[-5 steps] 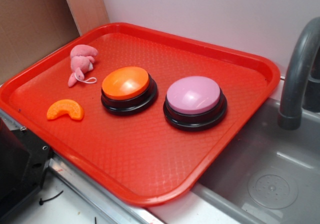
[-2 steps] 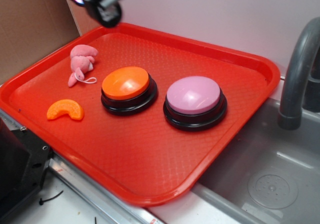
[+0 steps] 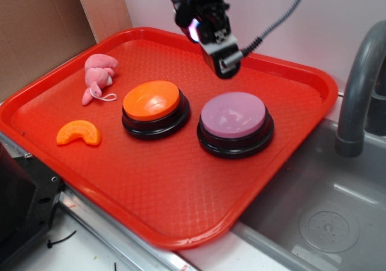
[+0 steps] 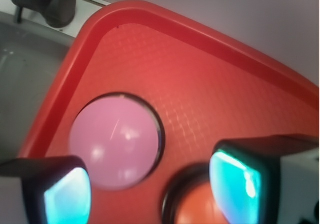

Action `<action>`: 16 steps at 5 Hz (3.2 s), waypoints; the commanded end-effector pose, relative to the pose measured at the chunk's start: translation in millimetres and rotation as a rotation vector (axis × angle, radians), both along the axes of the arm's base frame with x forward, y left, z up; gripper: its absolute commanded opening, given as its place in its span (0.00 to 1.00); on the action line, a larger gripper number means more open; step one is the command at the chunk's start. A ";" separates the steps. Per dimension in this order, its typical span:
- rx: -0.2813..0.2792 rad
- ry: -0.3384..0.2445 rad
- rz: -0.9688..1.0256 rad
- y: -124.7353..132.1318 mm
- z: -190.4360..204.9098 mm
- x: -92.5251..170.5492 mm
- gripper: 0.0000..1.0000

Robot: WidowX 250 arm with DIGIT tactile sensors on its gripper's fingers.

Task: Push the pink button.

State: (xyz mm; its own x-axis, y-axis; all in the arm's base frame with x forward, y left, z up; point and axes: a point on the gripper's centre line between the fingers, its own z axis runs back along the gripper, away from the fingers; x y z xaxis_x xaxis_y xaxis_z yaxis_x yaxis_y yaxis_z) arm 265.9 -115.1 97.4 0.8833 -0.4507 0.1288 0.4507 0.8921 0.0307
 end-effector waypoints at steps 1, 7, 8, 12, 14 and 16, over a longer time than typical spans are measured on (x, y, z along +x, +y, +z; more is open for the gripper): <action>-0.033 0.061 -0.059 -17.1 -30.4 -2.3 1.00; 0.078 0.058 -0.111 -14.3 6.7 -8.8 1.00; 0.059 0.037 -0.089 -11.6 16.0 -11.3 1.00; 0.062 0.019 -0.068 -9.4 39.0 -14.3 1.00; 0.085 0.013 -0.062 -7.6 47.9 -15.3 1.00; 0.087 -0.010 -0.051 -4.8 59.5 -17.4 1.00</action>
